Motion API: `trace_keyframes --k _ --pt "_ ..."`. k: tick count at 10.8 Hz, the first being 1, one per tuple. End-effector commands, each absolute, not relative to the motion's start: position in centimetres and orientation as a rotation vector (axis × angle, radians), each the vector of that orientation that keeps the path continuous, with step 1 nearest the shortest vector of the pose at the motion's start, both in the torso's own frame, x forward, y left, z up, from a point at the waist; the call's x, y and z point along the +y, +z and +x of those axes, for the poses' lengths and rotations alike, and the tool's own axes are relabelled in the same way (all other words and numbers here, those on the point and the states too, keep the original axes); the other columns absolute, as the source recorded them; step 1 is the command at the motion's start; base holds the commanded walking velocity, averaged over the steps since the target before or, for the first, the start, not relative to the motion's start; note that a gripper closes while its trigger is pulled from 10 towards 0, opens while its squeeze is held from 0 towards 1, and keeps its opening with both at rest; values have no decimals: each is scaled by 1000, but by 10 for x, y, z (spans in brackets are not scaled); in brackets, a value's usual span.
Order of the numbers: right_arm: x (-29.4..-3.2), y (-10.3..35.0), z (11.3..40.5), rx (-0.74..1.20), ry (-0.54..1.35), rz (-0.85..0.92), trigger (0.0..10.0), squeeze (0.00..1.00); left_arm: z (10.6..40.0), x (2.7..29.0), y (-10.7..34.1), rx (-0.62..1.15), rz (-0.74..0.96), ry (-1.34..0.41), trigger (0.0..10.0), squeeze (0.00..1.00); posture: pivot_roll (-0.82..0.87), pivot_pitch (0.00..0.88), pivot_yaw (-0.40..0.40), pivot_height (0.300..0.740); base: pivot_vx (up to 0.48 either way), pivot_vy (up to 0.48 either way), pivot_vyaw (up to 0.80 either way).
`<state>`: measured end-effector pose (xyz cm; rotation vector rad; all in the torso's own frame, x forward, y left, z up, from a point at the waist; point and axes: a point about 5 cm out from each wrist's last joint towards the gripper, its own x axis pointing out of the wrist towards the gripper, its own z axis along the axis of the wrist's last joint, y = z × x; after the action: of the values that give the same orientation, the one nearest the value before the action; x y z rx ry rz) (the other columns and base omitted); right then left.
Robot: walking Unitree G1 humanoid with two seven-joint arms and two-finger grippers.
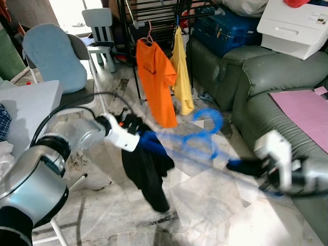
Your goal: Hang hanger
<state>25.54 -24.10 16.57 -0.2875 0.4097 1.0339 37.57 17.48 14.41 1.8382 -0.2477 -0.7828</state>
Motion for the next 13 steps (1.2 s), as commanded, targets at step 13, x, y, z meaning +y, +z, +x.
trace_keyframes --k 13 --pt "-256 143 268 486 966 -420 10000 0 366 148 159 -500 1692 -927 10000 0 -134 0 110 740 0 0 0"
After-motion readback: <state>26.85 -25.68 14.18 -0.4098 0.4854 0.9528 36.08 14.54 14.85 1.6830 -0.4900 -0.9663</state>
